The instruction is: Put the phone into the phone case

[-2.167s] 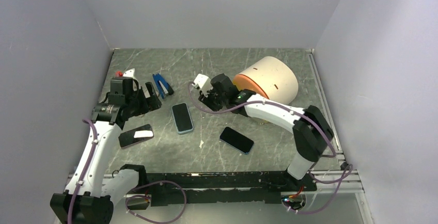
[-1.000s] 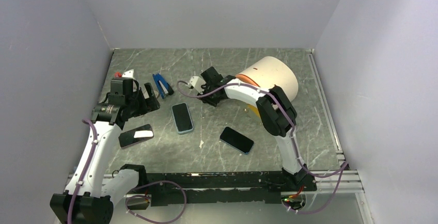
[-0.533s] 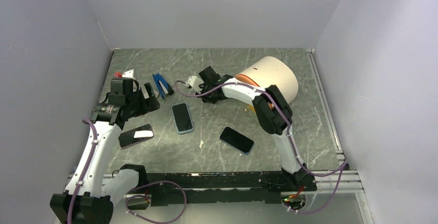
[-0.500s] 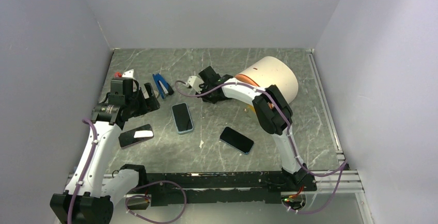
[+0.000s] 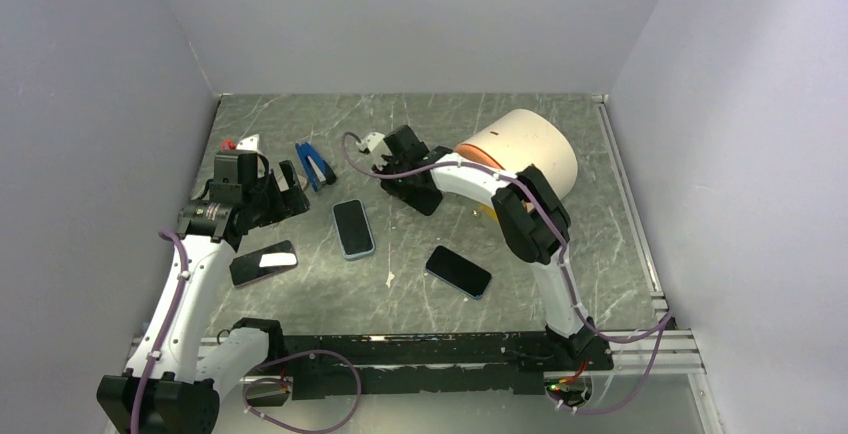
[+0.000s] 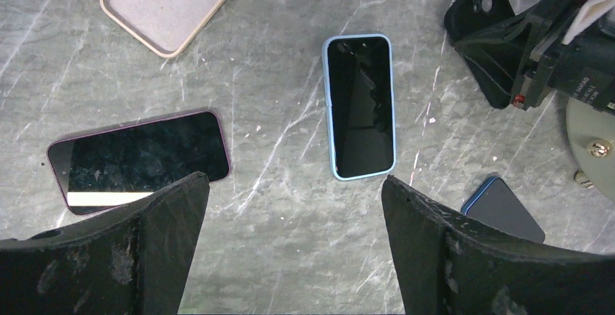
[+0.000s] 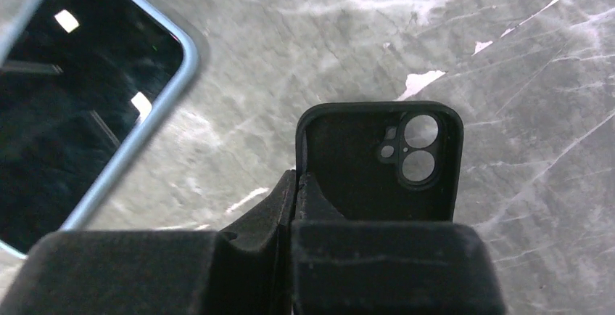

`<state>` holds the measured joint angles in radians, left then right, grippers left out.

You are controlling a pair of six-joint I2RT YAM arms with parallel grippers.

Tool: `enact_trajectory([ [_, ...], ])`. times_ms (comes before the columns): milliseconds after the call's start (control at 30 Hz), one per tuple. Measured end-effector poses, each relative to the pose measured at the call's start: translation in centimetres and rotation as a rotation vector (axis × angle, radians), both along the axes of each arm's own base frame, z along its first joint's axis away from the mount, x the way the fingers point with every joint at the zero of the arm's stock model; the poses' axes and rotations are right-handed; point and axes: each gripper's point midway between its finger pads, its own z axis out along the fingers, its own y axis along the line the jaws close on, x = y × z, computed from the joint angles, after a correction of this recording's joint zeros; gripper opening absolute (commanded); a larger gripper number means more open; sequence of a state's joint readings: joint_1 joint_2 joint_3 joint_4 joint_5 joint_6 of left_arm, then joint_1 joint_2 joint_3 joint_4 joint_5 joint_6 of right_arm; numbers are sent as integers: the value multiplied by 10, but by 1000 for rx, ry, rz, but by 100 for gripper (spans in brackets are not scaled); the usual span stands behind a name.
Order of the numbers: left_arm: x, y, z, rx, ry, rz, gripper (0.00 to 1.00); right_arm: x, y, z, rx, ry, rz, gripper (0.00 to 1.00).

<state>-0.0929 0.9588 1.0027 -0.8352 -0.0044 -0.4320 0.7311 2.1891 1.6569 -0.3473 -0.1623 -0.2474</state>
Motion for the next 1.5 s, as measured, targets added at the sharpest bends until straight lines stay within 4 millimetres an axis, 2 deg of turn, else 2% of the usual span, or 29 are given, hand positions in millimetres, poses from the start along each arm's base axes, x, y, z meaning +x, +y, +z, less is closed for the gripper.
enact_trajectory([
  [267,0,0,0,0,0,0,94,-22,33,37,173,64,-193,0],
  [400,0,0,0,0,0,0,93,-45,45,40,210,124,-295,0],
  [567,0,0,0,0,0,0,93,-74,48,29,224,199,-435,0],
  [667,0,0,0,0,0,0,93,-89,41,15,215,230,-517,0],
  [867,0,0,0,0,0,0,93,-96,20,-10,198,262,-669,0],
  [1000,0,0,0,0,-1,0,93,-90,16,-10,213,245,-741,18],
  [1067,0,0,0,0,0,0,93,-89,16,-10,225,242,-760,33],
  [1200,0,0,0,0,0,0,93,-89,18,-5,235,236,-755,56],
  [1333,0,0,0,0,-1,1,94,-92,14,13,262,202,-706,77],
  [1500,0,4,1,13,-6,18,94,-108,-8,40,279,137,-609,99],
])
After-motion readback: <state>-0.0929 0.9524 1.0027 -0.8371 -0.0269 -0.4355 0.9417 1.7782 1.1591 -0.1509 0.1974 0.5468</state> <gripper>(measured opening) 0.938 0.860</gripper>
